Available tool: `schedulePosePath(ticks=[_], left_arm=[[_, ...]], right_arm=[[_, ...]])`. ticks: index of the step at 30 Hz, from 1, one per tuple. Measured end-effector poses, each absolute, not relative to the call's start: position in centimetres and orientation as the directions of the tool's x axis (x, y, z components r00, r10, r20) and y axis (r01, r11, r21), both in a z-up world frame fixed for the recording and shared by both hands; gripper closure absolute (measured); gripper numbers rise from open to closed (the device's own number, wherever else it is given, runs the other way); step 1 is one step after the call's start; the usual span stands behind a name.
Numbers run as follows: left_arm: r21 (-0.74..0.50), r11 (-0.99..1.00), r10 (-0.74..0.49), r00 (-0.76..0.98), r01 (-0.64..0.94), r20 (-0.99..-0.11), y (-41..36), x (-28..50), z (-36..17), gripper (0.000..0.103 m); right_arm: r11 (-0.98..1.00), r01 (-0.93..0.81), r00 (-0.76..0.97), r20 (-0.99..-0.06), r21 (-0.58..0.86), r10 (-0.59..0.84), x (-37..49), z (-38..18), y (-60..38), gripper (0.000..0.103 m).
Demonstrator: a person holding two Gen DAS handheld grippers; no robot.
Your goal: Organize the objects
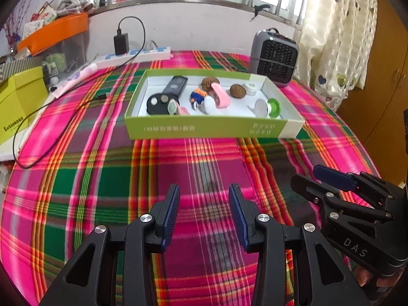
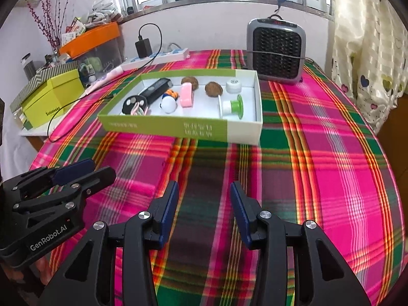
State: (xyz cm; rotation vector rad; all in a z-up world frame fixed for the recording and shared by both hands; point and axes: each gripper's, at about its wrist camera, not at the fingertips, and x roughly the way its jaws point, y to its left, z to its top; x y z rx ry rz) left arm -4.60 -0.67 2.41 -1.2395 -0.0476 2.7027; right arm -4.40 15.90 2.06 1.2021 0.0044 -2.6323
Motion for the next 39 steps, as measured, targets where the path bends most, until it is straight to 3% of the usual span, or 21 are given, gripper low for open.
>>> schedulePosePath(ticks=[18, 23, 30, 35, 39], left_arm=[[-0.075, -0.991, 0.128, -0.626, -0.111, -0.769, 0.1, -3.5, 1.0, 0.063], [-0.044, -0.994, 0.100, -0.637, -0.103, -0.765, 0.7, -3.3, 0.8, 0.061], [-0.042, -0.994, 0.100, -0.636, -0.106, -0.766, 0.7, -3.3, 0.8, 0.059], [-0.008, -0.993, 0.081, -0.633, -0.116, -0.770, 1.2, -3.4, 0.7, 0.054], [-0.010, -0.993, 0.083, -0.631, -0.119, -0.772, 1.4, -3.4, 0.7, 0.050]], right_arm=[[-0.984, 0.171, -0.617, -0.774, 0.046, -0.144, -3.4, 0.8, 16.9, 0.058], [-0.984, 0.175, -0.616, -0.777, 0.024, -0.129, -3.4, 0.7, 16.6, 0.051], [-0.986, 0.169, -0.616, -0.780, 0.002, -0.107, -3.4, 0.6, 16.3, 0.050], [-0.991, 0.136, -0.614, -0.785, -0.001, -0.083, -3.6, 0.5, 16.7, 0.037], [-0.991, 0.136, -0.614, -0.785, -0.002, -0.083, -3.5, 0.5, 16.7, 0.037]])
